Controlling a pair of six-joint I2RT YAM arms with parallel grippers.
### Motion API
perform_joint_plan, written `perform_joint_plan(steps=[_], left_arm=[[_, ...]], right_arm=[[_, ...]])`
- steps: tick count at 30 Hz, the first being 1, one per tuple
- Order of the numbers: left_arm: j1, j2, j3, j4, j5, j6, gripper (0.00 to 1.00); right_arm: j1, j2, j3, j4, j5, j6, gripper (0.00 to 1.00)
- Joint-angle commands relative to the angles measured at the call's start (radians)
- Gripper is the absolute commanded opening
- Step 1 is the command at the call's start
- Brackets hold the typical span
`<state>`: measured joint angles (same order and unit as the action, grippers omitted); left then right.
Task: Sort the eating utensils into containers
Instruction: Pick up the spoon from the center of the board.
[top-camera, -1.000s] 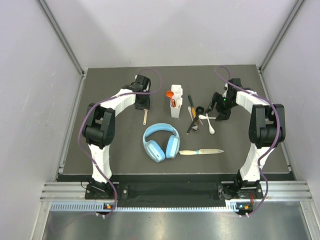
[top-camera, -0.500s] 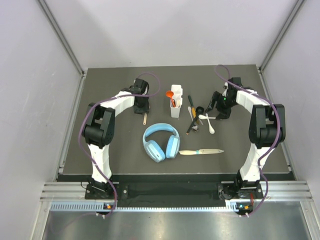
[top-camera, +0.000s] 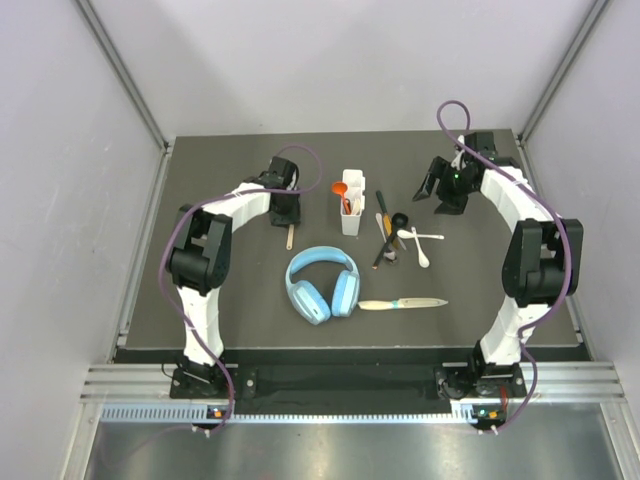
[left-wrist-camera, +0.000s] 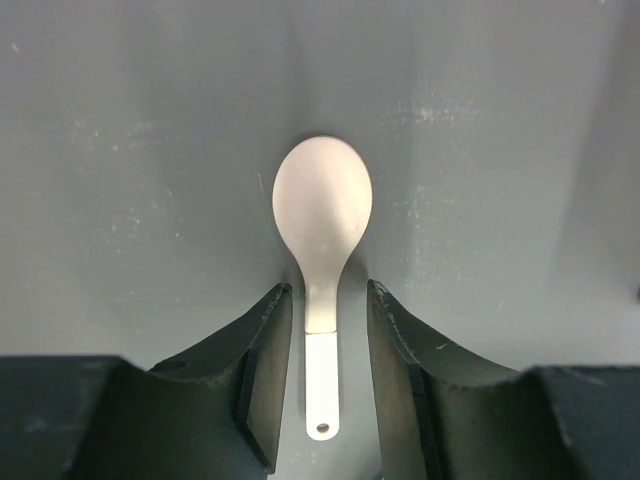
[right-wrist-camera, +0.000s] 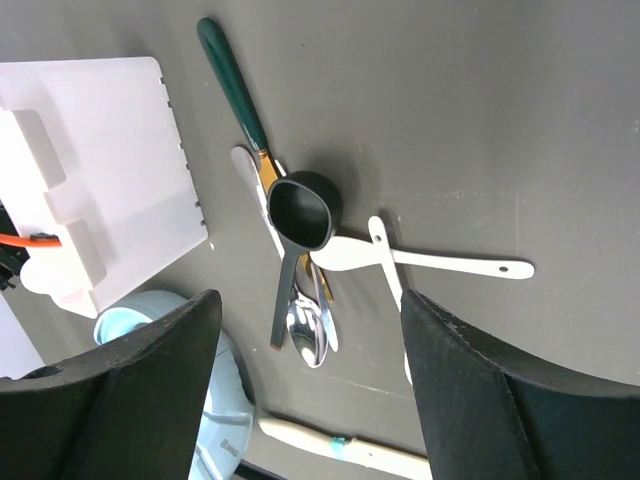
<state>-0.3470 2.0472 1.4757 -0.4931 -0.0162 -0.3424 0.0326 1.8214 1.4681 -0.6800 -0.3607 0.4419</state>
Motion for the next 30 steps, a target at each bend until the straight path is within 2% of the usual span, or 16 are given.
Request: perform_joint_plan(steps=[1, 6, 8, 10, 14, 18, 23, 27, 28, 30], left_arm=[[0.003, 0.037, 0.015, 0.025, 0.005, -0.003, 0.41], [0.005, 0.059, 0.011, 0.039, 0.012, -0.004, 0.40], [0.005, 0.070, 0.012, 0.039, 0.050, -0.007, 0.36], [0.005, 0.074, 0.003, 0.047, 0.065, -0.010, 0.30], [0.005, 0.070, -0.021, 0.054, 0.090, -0.015, 0.11], [0.005, 0.070, -0.048, 0.054, 0.120, -0.015, 0.00], [0.003, 0.061, -0.066, 0.056, 0.133, -0.012, 0.00], [0.005, 0.056, -0.054, 0.036, 0.122, -0.010, 0.32], [0.005, 0.056, -0.051, 0.033, 0.127, -0.009, 0.36], [0.005, 0.054, -0.046, 0.027, 0.145, -0.007, 0.36]], right_arm=[[0.009, -0.042, 0.040, -0.010, -0.001, 0.014, 0.72], [0.009, -0.042, 0.040, -0.010, -0.004, 0.026, 0.72], [0.009, -0.045, 0.043, -0.012, -0.003, 0.029, 0.72], [0.010, -0.048, 0.047, -0.013, -0.001, 0.029, 0.72], [0.012, -0.048, 0.055, -0.020, 0.000, 0.034, 0.72], [0.015, -0.047, 0.055, -0.021, -0.001, 0.040, 0.72], [0.021, -0.040, 0.063, -0.020, -0.004, 0.050, 0.72], [0.029, -0.034, 0.070, -0.016, -0.004, 0.054, 0.72], [0.027, -0.036, 0.070, -0.016, -0.001, 0.057, 0.72], [0.029, -0.034, 0.069, -0.018, 0.003, 0.058, 0.72]])
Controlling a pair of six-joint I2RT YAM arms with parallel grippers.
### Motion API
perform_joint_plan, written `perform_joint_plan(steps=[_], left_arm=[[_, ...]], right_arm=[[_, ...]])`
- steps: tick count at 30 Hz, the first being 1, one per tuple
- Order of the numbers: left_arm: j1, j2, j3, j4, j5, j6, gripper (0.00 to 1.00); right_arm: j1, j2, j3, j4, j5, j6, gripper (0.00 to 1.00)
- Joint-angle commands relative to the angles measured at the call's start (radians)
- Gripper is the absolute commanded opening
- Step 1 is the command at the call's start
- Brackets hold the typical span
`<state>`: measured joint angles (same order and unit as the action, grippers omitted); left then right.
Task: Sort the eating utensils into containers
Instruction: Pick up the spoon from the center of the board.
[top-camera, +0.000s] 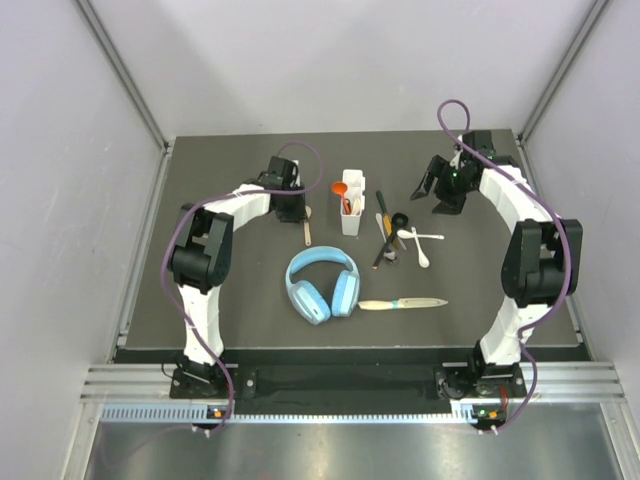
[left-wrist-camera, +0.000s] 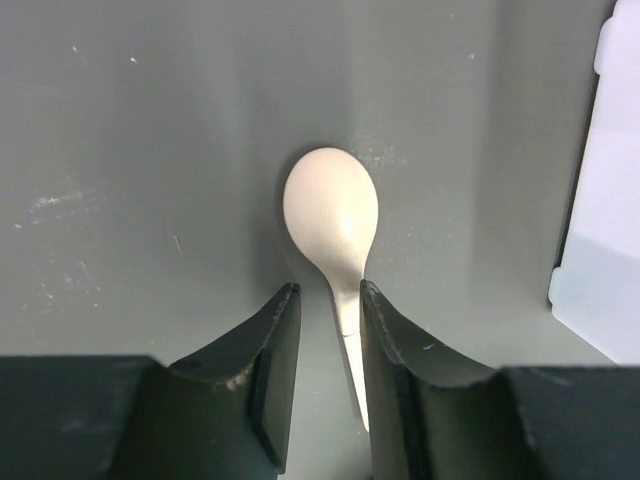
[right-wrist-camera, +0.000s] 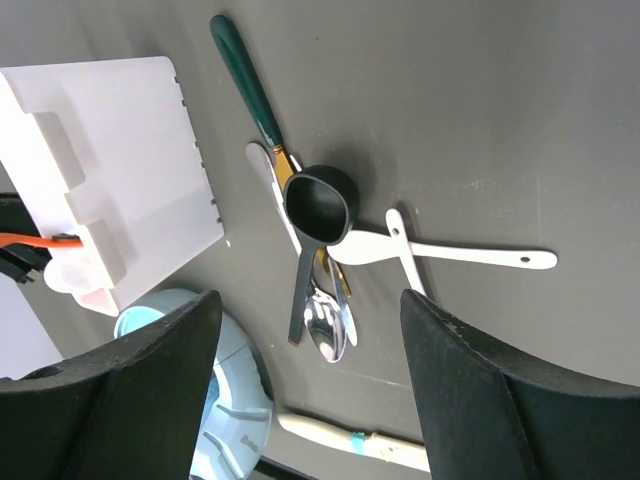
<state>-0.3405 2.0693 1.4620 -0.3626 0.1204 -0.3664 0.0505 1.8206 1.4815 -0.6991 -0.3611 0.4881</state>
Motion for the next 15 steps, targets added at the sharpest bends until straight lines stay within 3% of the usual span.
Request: perform_joint_plan(steps=[1, 15], left_arm=[[-0.002, 0.032, -0.031, -0.105, 0.015, 0.017, 0.36], [-0.002, 0.046, -0.040, -0.042, 0.159, -0.019, 0.36]], right_arm=[[0.012, -0.034, 0.054, 0.001, 0.005, 0.015, 0.72], [0.015, -0.032, 0.031, 0.003, 0.011, 0.018, 0.72]])
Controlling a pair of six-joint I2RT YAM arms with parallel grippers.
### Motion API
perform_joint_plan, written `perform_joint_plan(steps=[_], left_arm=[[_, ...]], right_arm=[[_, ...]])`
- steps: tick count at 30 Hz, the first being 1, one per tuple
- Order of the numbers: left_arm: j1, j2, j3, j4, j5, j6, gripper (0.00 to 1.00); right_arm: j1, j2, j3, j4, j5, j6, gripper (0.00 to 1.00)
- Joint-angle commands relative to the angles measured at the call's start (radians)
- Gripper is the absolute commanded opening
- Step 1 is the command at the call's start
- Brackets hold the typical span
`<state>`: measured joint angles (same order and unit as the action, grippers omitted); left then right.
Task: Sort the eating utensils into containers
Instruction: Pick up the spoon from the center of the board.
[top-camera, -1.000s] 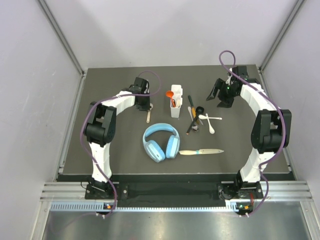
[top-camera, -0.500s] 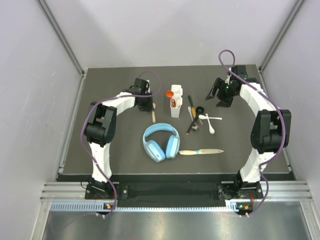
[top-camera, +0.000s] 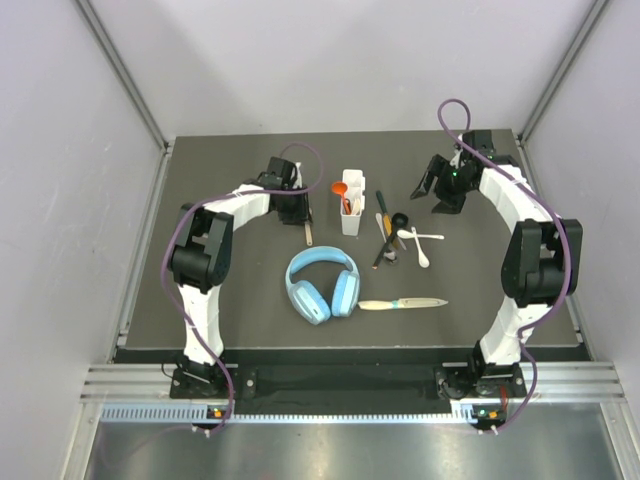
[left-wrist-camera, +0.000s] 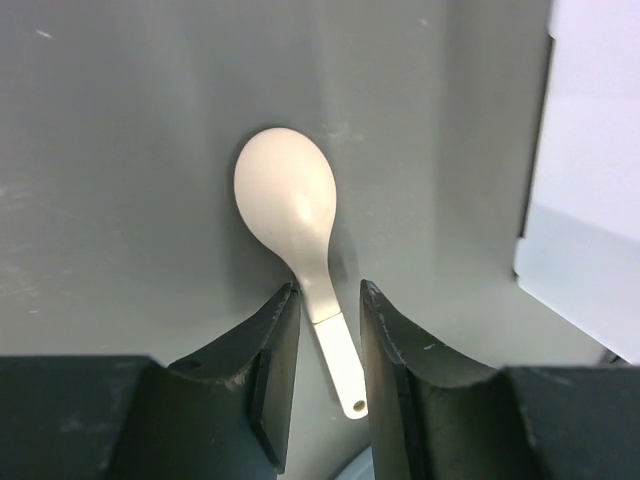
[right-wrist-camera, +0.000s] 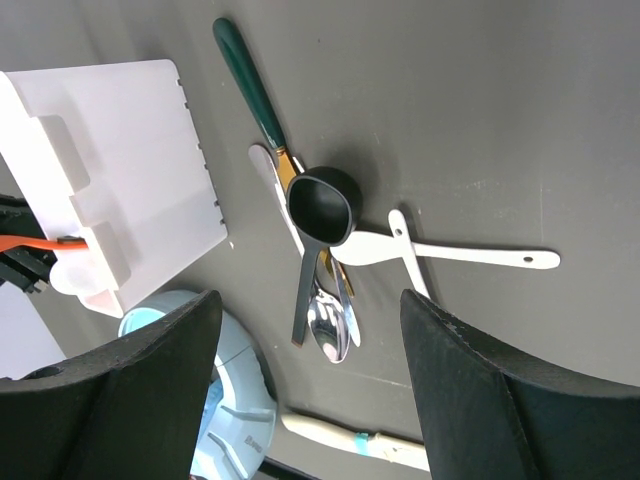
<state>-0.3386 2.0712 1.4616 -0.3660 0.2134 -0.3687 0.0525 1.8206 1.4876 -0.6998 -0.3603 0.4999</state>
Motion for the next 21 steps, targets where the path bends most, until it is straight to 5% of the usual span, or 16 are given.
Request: perform_joint_plan(steps=[1, 21], left_arm=[[-0.002, 0.047, -0.037, -0.036, 0.073, -0.019, 0.36], [-0.017, 0.150, 0.020, -0.146, -0.006, -0.038, 0.33]], right_arm=[[0.012, -0.032, 0.026, 0.000, 0.014, 0.006, 0.72], [0.012, -0.021, 0.043, -0.010, 0.009, -0.001, 0.72]])
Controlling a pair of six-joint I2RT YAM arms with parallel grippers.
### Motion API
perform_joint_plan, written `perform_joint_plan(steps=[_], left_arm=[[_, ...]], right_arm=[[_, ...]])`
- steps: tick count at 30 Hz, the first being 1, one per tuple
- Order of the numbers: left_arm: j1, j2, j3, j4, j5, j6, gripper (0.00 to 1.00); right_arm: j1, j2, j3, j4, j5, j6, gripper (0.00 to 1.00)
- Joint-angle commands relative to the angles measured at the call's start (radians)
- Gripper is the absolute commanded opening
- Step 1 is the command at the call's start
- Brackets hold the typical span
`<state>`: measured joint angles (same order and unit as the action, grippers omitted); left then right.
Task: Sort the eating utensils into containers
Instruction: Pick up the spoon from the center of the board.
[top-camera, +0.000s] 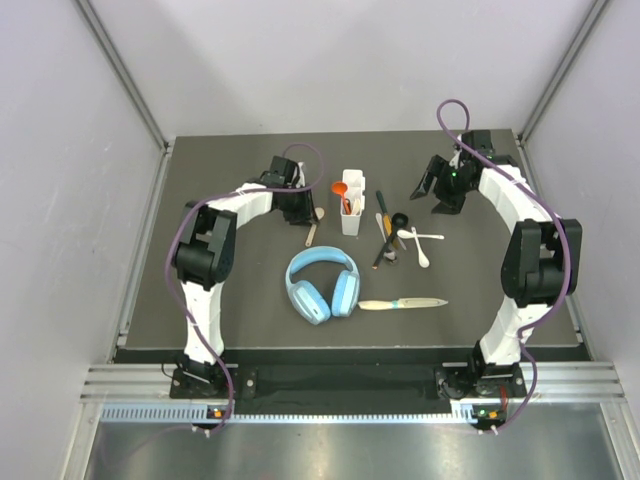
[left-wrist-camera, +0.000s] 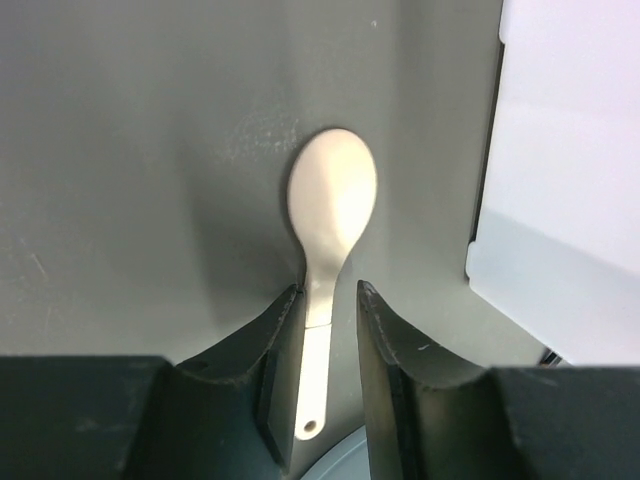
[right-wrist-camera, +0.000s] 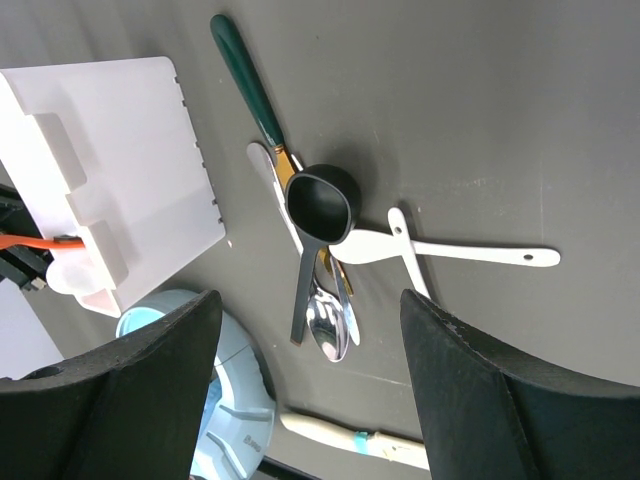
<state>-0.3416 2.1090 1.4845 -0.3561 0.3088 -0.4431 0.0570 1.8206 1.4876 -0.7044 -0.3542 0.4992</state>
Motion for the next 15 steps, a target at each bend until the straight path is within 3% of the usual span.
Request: perform_joint_plan(steps=[1, 8, 13, 14, 15], left_arm=[[-0.016, 0.117, 0.005, -0.174, -0.103, 0.041, 0.29], [-0.017, 0.134, 0.036, -0.204, -0.093, 0.061, 0.00], [-0.017, 0.132, 0.036, -0.216, -0.062, 0.081, 0.02], [-0.017, 0.132, 0.036, -0.221, -0.056, 0.081, 0.08], [-0.017, 0.129, 0.036, -0.222, -0.057, 0.081, 0.23]], right_arm=[[0.007, -0.017, 0.046, -0.006, 0.003, 0.001, 0.72], [0.007, -0.012, 0.057, -0.006, -0.002, 0.007, 0.72], [0.007, -0.010, 0.048, -0.003, -0.002, 0.012, 0.72], [0.007, -0.012, 0.045, 0.000, 0.000, 0.012, 0.72], [0.007, -0.012, 0.042, 0.002, -0.002, 0.012, 0.72]])
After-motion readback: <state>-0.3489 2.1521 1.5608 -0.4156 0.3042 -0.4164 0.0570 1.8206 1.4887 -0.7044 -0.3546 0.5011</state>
